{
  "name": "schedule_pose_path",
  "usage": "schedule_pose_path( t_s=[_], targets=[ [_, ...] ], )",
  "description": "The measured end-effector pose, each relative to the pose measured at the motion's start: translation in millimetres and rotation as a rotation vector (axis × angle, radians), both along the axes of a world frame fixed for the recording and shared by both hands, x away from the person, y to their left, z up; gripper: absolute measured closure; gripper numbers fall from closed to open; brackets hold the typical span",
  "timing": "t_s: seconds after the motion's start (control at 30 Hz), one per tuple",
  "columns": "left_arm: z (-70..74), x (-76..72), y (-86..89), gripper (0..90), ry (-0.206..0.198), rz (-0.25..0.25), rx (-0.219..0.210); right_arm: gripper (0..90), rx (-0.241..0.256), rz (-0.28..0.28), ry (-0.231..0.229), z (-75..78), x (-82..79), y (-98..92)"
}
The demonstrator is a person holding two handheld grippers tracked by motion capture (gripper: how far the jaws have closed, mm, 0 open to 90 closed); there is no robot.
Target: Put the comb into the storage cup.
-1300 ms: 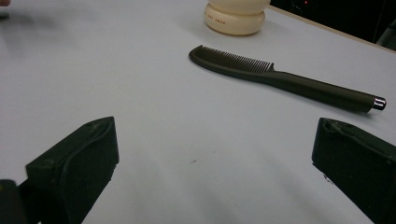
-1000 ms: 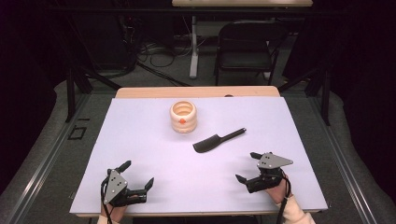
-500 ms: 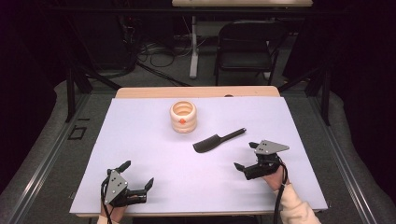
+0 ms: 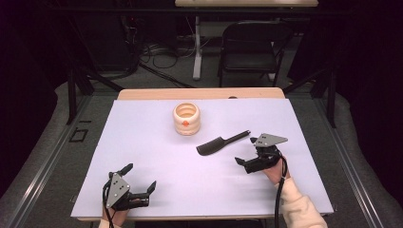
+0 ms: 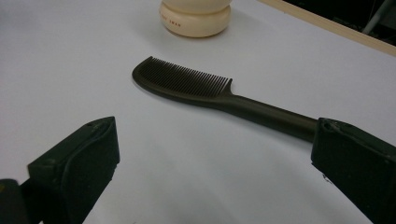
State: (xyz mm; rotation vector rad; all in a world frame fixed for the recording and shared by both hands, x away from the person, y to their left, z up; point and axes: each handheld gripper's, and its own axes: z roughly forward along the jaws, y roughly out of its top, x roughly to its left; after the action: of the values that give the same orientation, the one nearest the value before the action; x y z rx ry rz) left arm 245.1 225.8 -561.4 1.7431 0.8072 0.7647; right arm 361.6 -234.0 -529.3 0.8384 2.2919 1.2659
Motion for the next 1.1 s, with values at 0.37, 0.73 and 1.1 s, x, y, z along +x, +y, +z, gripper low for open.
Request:
schedule_pose_path(
  t_s=[0.37, 0.73, 1.1],
  targets=[
    [0.3, -0.3, 0.4, 0.7, -0.005, 0.002, 0.002, 0.8, 0.001, -0.025, 0.014, -0.6, 20.8, -0.3],
    [0.5, -0.6, 1.0, 0.7, -0.010, 0.003, 0.003, 0.8, -0.001, -0.047, 0.039, -2.7, 43.0, 1.3],
    [1.1, -1.4, 0.8, 0.8, -0.020, 0.005, 0.005, 0.7, -0.014, -0.062, 0.052, 1.3, 60.4, 4.7]
  ],
)
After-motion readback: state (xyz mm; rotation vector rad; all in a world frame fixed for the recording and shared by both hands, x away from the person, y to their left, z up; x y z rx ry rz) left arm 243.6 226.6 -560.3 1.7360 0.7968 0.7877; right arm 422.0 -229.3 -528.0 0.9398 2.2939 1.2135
